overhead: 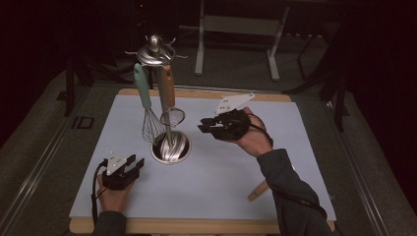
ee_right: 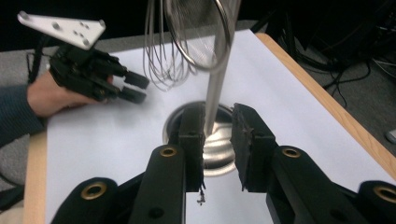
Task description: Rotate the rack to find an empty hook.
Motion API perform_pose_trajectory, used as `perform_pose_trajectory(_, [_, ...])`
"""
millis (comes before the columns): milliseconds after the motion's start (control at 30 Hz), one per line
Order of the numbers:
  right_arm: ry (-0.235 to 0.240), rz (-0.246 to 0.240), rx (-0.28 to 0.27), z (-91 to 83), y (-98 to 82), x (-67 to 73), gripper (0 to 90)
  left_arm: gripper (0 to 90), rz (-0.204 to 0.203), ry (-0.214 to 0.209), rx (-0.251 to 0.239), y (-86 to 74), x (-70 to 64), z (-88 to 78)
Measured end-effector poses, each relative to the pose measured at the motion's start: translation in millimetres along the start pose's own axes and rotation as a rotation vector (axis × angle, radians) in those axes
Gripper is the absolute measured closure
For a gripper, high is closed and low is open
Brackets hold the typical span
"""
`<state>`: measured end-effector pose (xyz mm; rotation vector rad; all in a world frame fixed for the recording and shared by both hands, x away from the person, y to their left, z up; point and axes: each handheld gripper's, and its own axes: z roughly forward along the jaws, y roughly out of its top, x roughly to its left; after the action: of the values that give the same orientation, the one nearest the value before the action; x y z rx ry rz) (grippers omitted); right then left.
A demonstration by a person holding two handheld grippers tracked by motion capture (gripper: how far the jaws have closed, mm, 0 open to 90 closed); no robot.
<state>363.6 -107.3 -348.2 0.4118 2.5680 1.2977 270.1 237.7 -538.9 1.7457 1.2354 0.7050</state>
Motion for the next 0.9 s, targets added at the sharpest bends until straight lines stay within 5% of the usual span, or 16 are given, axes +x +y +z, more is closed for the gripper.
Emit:
perform_pose_trajectory(200, [-0.012,0.028,0.025,-1.1,-16.2,-5.6,73.8,65.2,0.011,-0.002,-0.001,-0.1,-0.6,-0.5])
perform_pose_trajectory(467, [-0.021,0.068,0.044,-7.9,-33.7,-12.8,73.5,84.6,0.013,-0.007,-0.011,0.4,-2.2,-2.3])
perform_pose_trajectory(633, [-0.023,0.104,0.056,-8.8,-52.5,-13.7,72.9,89.7,-0.014,-0.030,-0.055,4.7,-4.5,-8.4])
perform_pose_trajectory(900, [-0.070,0.108,0.146,-2.2,-82.8,-6.0,72.4,89.8,-0.034,-0.056,-0.155,21.1,-12.7,-23.4])
